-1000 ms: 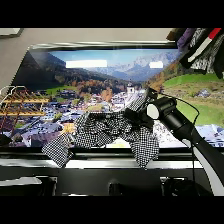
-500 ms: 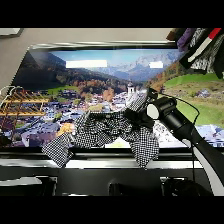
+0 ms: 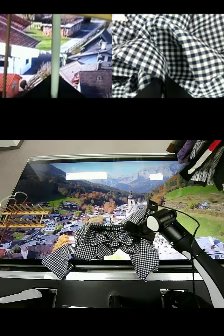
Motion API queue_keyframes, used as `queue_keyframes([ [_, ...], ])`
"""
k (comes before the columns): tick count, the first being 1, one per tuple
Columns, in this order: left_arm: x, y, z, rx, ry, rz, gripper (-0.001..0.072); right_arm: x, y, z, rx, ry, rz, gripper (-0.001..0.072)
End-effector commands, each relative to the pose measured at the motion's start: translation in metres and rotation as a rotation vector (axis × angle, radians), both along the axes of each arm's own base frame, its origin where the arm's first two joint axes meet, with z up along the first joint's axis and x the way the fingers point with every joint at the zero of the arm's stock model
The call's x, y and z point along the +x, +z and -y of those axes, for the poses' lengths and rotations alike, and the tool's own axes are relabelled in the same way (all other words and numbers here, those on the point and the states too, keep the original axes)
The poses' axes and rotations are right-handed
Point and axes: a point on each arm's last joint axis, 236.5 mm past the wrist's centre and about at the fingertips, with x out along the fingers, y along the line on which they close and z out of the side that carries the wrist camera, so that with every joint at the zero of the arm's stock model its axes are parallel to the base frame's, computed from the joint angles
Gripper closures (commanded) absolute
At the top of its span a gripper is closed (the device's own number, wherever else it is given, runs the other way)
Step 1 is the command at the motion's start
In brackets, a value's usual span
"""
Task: Fold the clothes and pants, and hang the long-sleeved shirts on hangers.
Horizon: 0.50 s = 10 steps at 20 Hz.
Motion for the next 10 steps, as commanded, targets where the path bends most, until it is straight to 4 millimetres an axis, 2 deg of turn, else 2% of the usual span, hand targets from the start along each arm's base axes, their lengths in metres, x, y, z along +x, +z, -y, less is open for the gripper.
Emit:
queue_keyframes([
  [1,0.034,0.061,0.008,0.085,-0.026,0.124,0.0681,-0.001,-0.001,0.001,-0.009,0.010,-0.001,0.0668],
  [4,0.057,0.120,0.014,0.172,-0.012,0.254,0.0681,0.000,-0.001,0.002,-0.016,0.022,0.004,0.0668],
  [5,0.066,0.142,0.024,0.171,-0.017,0.324,0.0683,0.000,-0.001,0.002,-0.017,0.022,0.004,0.0668],
  [7,0.074,0.175,0.058,0.118,-0.050,0.440,0.0685,0.002,-0.001,0.006,-0.031,0.024,0.013,0.0668],
  [8,0.072,0.182,0.078,0.112,-0.101,0.463,0.0685,0.002,-0.001,0.007,-0.037,0.024,0.016,0.0669],
  [10,0.053,0.170,0.125,0.099,-0.234,0.427,0.0685,0.003,-0.001,0.009,-0.042,0.012,0.018,0.0669],
])
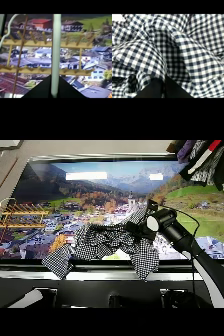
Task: Fold the clothes and pants, and hang the long-sleeved shirts on hangers.
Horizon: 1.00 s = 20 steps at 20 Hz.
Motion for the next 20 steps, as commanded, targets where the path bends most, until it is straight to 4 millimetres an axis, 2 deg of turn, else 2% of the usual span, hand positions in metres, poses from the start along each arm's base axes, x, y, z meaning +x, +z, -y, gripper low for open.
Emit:
queue_keyframes([
  [1,-0.025,0.002,0.084,-0.028,-0.201,-0.001,0.0685,0.002,-0.001,0.004,-0.010,-0.029,0.002,0.0669],
  [3,-0.059,-0.022,0.148,-0.099,-0.331,-0.065,0.0684,0.003,-0.001,0.005,-0.006,-0.067,-0.001,0.0669],
  [5,-0.090,-0.033,0.202,-0.112,-0.444,-0.071,0.0683,0.004,0.000,0.005,-0.006,-0.073,0.002,0.0669],
  [7,-0.123,-0.036,0.243,-0.095,-0.553,-0.056,0.0683,0.005,-0.001,0.007,-0.016,-0.073,0.007,0.0669],
  [9,-0.155,-0.034,0.276,-0.110,-0.629,-0.038,0.0683,0.009,-0.001,0.015,-0.039,-0.108,0.023,0.0669],
  [11,-0.186,-0.034,0.297,-0.141,-0.666,-0.048,0.0683,0.018,0.001,0.025,-0.068,-0.151,0.056,0.0669],
  [13,-0.204,-0.036,0.310,-0.177,-0.664,-0.043,0.0682,0.026,0.003,0.032,-0.090,-0.184,0.090,0.0669],
  [17,-0.224,-0.058,0.326,-0.216,-0.716,-0.079,0.0681,0.042,0.009,0.051,-0.143,-0.247,0.161,0.0669],
  [20,-0.231,-0.064,0.336,-0.234,-0.773,-0.094,0.0680,0.052,0.014,0.055,-0.144,-0.280,0.208,0.0669],
])
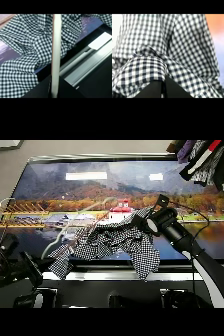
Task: Fold the clothes and pants, and hang the long-sleeved shirts on hangers.
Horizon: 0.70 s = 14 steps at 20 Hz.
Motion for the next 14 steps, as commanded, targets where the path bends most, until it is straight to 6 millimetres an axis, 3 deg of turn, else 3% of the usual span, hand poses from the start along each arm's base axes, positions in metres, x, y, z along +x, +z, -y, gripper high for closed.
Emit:
queue_keyframes([
  [1,-0.014,-0.007,0.014,-0.028,-0.064,-0.022,0.0681,0.014,0.007,0.010,-0.020,-0.057,0.068,0.0669],
  [5,-0.022,-0.003,0.024,-0.054,-0.110,-0.026,0.0681,0.025,0.005,0.009,0.020,-0.149,0.102,0.0669],
  [9,-0.032,-0.006,0.027,-0.057,-0.142,-0.062,0.0681,0.028,-0.014,0.005,0.036,-0.183,0.061,0.0669],
  [12,-0.036,-0.007,0.027,-0.056,-0.147,-0.076,0.0681,0.032,-0.022,0.018,0.083,-0.256,0.024,0.0669],
  [14,-0.035,-0.009,0.027,-0.057,-0.146,-0.079,0.0680,0.037,-0.021,0.016,0.120,-0.231,0.024,0.0669],
])
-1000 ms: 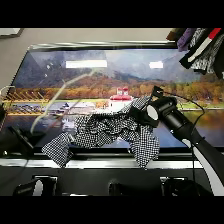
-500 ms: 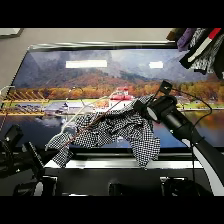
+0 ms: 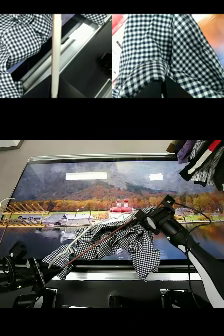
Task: Fold the clothes and pants, and hang the long-sleeved shirts on hangers.
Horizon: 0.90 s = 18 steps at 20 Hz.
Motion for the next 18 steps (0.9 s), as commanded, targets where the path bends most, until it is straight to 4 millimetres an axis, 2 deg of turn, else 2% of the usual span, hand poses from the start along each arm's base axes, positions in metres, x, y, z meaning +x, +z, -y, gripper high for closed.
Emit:
queue_keyframes([
  [1,-0.003,-0.003,0.001,0.000,-0.008,-0.015,0.0680,0.006,-0.001,-0.006,0.063,0.026,-0.002,0.0669],
  [5,-0.001,-0.013,-0.003,0.013,0.007,-0.034,0.0682,-0.001,0.002,-0.027,0.119,0.106,-0.028,0.0669],
  [11,0.014,-0.017,-0.010,0.029,0.048,-0.025,0.0681,-0.008,0.018,-0.025,0.114,0.138,-0.015,0.0669],
  [18,0.024,-0.028,-0.009,0.044,-0.028,-0.040,0.0680,-0.010,0.028,-0.024,0.091,0.202,0.009,0.0669],
])
